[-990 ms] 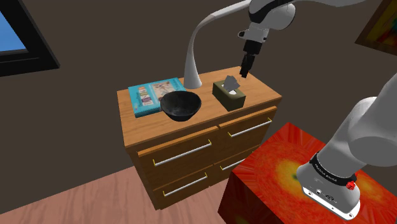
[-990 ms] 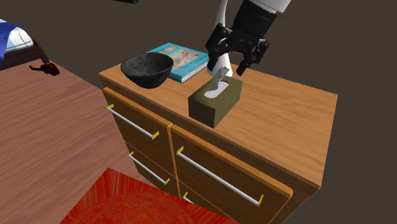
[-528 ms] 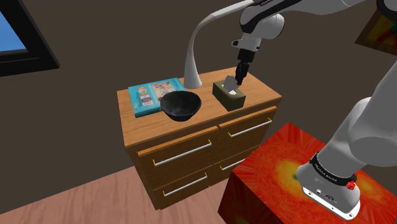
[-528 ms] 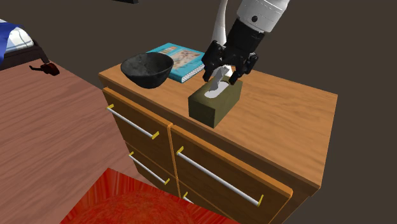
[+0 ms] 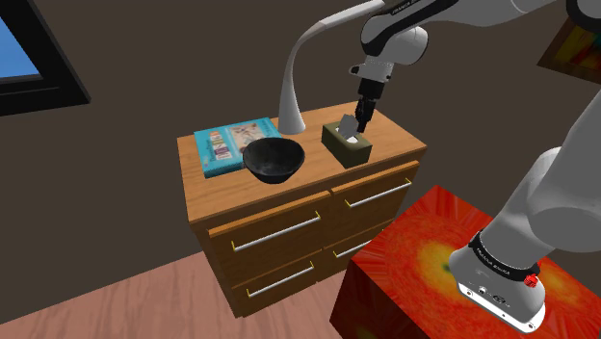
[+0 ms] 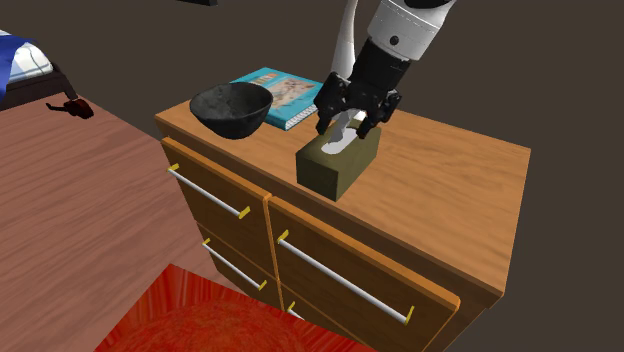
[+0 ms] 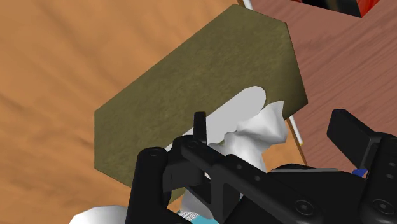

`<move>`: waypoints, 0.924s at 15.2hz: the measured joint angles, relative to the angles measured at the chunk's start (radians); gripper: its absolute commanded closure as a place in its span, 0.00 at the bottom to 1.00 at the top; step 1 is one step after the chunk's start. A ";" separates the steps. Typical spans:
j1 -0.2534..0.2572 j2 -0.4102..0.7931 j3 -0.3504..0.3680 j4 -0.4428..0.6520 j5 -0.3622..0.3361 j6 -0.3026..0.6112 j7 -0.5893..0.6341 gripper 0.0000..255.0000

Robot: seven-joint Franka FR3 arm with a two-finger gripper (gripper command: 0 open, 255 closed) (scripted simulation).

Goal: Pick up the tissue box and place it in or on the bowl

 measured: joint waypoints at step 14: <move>0.001 -0.017 0.000 0.010 -0.010 -0.022 0.014 1.00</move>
